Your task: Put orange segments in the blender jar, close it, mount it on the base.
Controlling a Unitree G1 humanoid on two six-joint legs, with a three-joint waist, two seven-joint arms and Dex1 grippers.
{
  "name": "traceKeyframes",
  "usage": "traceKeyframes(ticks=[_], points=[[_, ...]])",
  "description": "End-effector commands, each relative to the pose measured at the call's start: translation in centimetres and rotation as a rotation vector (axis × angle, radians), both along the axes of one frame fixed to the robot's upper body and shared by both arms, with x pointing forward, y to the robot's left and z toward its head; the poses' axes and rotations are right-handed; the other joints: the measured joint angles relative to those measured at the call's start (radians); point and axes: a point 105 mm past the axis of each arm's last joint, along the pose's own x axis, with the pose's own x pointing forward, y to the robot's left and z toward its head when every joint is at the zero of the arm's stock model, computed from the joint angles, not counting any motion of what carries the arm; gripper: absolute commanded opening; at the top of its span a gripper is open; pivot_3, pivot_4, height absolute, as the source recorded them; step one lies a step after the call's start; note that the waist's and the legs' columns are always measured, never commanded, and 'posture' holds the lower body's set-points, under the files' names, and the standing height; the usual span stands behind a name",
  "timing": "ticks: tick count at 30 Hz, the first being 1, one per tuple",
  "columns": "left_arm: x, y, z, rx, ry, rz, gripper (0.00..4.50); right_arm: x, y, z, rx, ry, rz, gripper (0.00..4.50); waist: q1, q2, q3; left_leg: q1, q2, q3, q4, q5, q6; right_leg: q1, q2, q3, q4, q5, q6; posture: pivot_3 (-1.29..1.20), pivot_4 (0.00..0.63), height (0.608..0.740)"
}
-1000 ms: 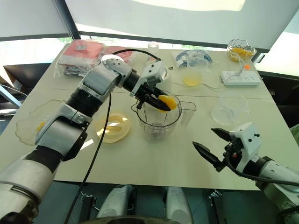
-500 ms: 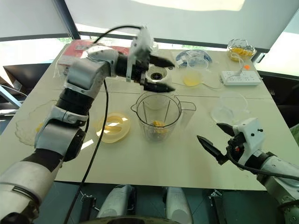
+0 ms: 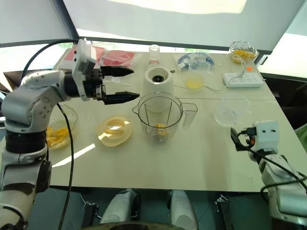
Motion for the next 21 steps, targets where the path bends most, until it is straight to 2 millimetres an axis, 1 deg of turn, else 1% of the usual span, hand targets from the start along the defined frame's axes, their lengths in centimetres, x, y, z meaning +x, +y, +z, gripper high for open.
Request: traceKeyframes(ticks=[1,5,8,13,21], points=[[-1.1,0.8,1.2,-0.016,-0.042,0.031,4.47,1.9,-2.5,0.5,-0.076,-0.044,-0.091,4.5,-0.007,0.0,0.0,0.0,0.0,0.0,0.0,0.0,0.0,0.0,0.0,0.0,0.0,0.0,0.0,0.0,0.15,0.74],[-1.4,1.4,0.9,-0.004,-0.032,0.071,4.47,4.0,-3.6,0.0,-0.096,-0.044,-0.105,4.5,-0.014,0.001,0.0,-0.001,0.0,-0.001,-0.002,0.0,0.0,-0.001,0.002,0.0,0.0,0.0,0.002,0.0,0.15,0.74],[-1.5,1.6,0.8,0.002,-0.032,0.09,4.47,5.0,-3.8,-0.4,-0.118,-0.032,-0.092,4.5,-0.016,0.001,0.001,-0.001,0.0,-0.001,-0.003,0.0,0.0,-0.002,0.002,0.0,0.0,0.0,0.002,0.0,0.15,0.74],[-1.5,1.6,0.9,0.0,-0.04,0.108,4.47,5.7,-4.5,-0.7,-0.146,-0.031,-0.116,4.5,-0.017,0.001,0.001,-0.001,0.0,0.0,-0.002,0.0,0.0,-0.002,0.002,0.002,0.0,-0.001,0.002,0.0,0.15,0.74],[-1.6,1.5,0.6,0.005,-0.02,0.105,4.47,6.6,-4.7,-1.3,-0.13,-0.036,-0.122,4.5,-0.018,0.001,0.001,0.0,0.0,0.0,-0.002,0.0,0.0,-0.002,0.002,0.002,0.0,0.0,0.002,0.0,0.15,0.74]])
